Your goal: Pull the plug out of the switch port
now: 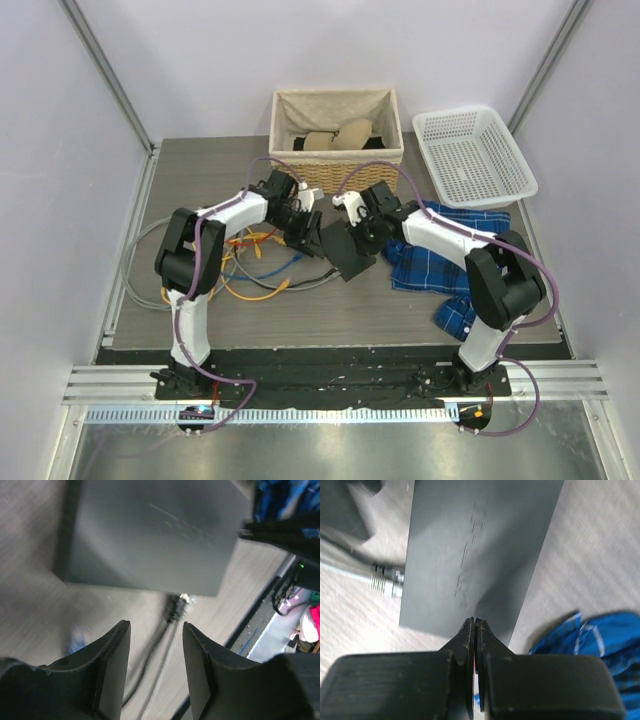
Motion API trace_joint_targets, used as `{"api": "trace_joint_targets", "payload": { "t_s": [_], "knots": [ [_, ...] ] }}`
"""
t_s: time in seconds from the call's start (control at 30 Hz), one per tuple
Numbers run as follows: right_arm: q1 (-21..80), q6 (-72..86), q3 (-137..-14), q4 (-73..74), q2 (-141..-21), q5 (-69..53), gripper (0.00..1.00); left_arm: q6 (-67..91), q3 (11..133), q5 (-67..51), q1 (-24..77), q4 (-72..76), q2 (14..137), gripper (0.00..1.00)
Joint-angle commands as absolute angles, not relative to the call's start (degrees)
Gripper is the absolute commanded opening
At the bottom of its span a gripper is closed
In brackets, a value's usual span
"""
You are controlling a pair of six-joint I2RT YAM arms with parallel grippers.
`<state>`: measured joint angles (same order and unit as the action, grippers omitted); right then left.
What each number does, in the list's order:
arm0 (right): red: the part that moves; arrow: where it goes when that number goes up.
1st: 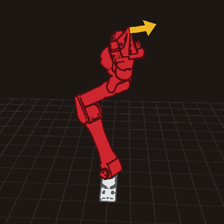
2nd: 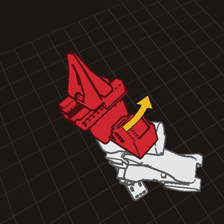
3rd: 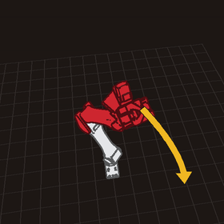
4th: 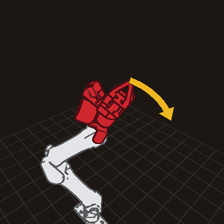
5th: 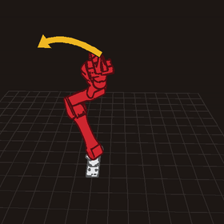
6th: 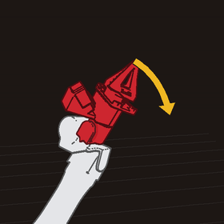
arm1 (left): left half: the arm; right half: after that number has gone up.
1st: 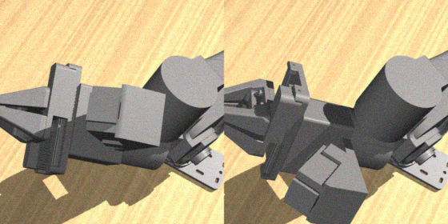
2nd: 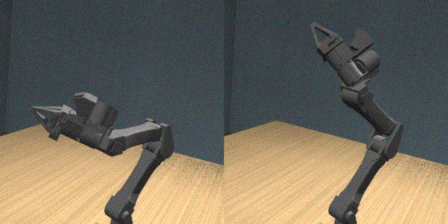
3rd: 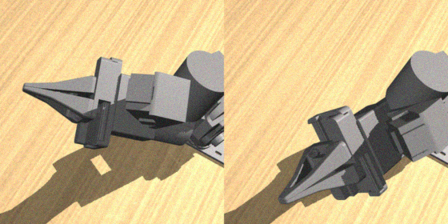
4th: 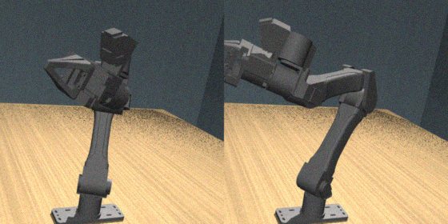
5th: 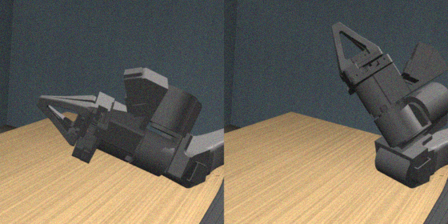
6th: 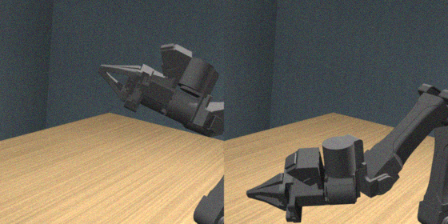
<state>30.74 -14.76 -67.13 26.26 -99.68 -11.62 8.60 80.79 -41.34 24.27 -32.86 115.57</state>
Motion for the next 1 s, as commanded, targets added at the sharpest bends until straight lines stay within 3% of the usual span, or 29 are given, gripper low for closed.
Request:
{"api": "trace_joint_targets", "payload": {
  "t_s": [0.0,0.33,0.4,0.6,0.97],
  "knots": [
    [30.76,-15.65,-63.64,27.42,-95.72,-10.72,0.01,8.79,86.83,-41.66,24.26,-32.35,120.22,0.49],
    [30.67,-15.38,-64.69,27.86,-95.89,-9.93,0.01,8.53,104.32,-42.62,24.08,-33.48,128.59,0.52],
    [30.67,-15.56,-64.51,27.69,-95.63,-9.93,0.01,8.53,103.19,-44.90,24.08,-34.45,126.32,0.52],
    [30.59,-15.47,-64.77,27.33,-95.10,-10.81,0.01,9.92,84.93,-49.03,24.08,-26.82,114.71,0.54],
    [30.15,-11.34,-69.25,27.51,-97.91,-14.59,0.01,10.72,86.83,-52.20,24.08,-28.20,122.50,0.48]
  ]
}}
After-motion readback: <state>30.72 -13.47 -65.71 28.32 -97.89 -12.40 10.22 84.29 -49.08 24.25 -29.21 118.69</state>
